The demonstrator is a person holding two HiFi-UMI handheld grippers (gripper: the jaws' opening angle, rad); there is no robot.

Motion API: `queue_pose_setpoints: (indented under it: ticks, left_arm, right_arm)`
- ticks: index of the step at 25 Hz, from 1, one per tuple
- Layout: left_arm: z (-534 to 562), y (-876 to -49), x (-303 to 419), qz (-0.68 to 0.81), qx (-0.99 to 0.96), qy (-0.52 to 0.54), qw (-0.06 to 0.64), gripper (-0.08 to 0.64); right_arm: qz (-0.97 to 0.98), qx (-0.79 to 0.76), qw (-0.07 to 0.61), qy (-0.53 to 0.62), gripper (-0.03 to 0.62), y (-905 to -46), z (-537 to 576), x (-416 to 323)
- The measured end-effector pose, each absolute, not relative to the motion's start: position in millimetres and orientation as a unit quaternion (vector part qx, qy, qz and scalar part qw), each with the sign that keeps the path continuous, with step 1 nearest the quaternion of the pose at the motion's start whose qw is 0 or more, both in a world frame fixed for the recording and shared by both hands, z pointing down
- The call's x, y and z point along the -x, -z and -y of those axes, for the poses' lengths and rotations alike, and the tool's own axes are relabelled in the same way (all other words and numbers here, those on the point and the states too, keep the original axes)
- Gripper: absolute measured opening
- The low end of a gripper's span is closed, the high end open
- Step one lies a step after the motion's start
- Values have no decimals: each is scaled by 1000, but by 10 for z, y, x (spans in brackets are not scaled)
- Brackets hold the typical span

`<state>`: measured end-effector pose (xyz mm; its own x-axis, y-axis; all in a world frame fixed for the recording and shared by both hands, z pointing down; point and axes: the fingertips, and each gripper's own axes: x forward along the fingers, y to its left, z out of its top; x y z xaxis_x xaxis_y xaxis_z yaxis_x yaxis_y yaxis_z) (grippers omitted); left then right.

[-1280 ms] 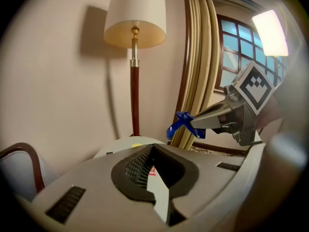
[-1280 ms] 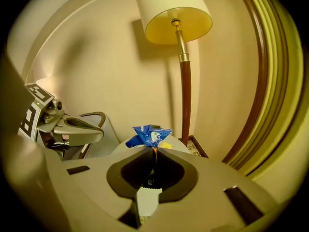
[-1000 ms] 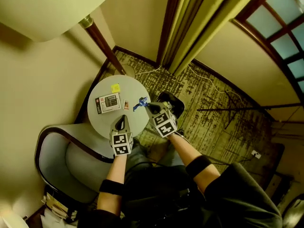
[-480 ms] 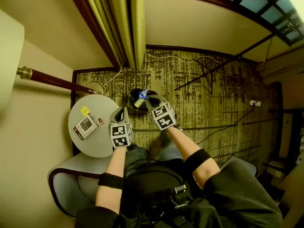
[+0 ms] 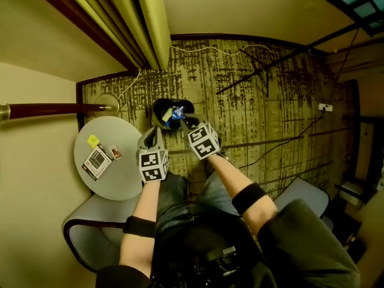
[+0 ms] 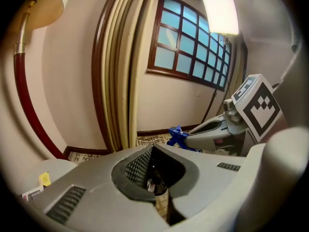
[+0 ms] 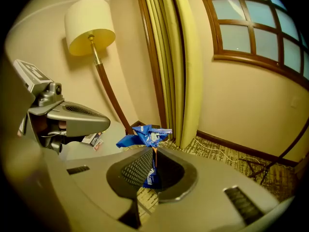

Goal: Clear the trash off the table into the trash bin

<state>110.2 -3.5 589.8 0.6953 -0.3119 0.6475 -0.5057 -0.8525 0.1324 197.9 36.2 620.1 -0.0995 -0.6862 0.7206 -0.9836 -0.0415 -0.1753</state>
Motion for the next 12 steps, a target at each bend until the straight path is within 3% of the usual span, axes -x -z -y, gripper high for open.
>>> queue_pose_setpoints:
  ticks: [12]
  left_arm:
    - [134,-7882,-1335,226,-883,-366,185,1]
  right_arm:
    - [659,-583,257,-400,43,-8442,-206,-2000]
